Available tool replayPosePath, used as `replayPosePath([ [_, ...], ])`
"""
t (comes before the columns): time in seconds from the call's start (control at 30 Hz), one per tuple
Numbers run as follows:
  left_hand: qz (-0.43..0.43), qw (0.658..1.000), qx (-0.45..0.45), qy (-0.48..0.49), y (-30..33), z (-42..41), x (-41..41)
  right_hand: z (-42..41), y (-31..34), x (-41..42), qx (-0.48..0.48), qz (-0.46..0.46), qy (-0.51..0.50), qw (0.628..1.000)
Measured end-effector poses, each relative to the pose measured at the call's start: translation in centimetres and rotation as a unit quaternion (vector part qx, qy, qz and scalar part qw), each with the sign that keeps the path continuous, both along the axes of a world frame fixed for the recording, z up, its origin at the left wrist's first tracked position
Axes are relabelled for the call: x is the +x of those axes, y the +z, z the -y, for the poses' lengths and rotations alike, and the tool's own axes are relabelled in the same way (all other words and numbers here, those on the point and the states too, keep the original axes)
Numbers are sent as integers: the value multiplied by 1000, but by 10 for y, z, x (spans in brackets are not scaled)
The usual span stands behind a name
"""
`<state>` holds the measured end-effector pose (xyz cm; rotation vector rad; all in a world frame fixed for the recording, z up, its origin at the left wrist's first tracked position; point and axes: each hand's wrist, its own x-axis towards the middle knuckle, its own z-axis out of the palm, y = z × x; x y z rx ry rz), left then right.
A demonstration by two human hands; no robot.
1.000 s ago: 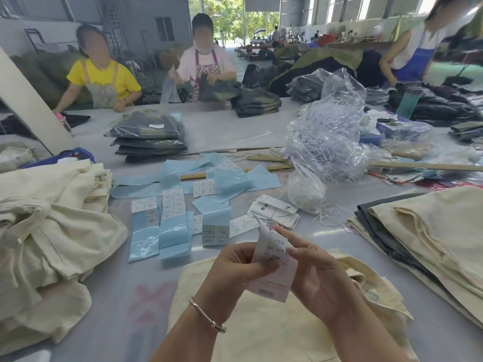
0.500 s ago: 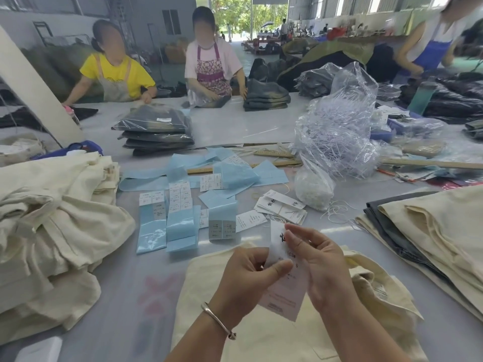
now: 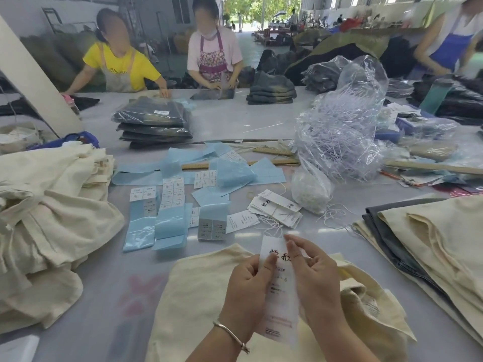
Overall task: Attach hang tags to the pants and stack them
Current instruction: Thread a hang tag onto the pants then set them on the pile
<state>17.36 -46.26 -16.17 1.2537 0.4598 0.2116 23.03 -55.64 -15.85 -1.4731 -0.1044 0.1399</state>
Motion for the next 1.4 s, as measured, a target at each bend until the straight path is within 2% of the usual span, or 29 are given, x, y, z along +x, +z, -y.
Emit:
replayPosePath([
  [0.07,-17,999,20,36,-8,10,10,12,-11,13,-59,32,9,998],
  [0.23,-47,998,-15,-29,-23,27,37,36,-26,55,-144,41,47,988],
  [0.33,-87,996,13,6,-32,30,51,39,-36,94,-220,47,95,970],
  [0.5,-102,986,66,116,-45,6,50,15,-59,156,-405,130,174,888],
  [0.67,-63,972,70,217,-57,-16,40,-30,-101,185,-529,166,293,779],
  [0.73,-53,968,71,235,-59,-19,36,-41,-115,189,-555,165,296,760],
  [0.83,-59,967,69,236,-63,-22,33,-51,-124,189,-560,166,269,766],
  [0.97,-64,968,64,232,-65,-21,32,-56,-122,183,-621,197,276,707],
  [1.03,-60,971,68,223,-63,-19,32,-54,-116,179,-610,185,288,715],
  [1.07,-58,972,69,217,-63,-19,32,-52,-114,177,-584,171,288,739],
  [1.1,-56,973,69,211,-62,-19,32,-50,-110,176,-537,145,283,781],
  [1.17,-50,976,71,199,-59,-21,31,-45,-100,173,-393,38,267,879],
  [1.2,-45,978,71,193,-58,-22,30,-43,-93,171,-324,-18,254,911],
  [1.27,-36,979,80,186,-55,-25,27,-35,-81,168,-253,-79,240,934],
  [1.4,-35,979,107,170,-50,-32,23,-14,-67,158,-185,-165,247,937],
])
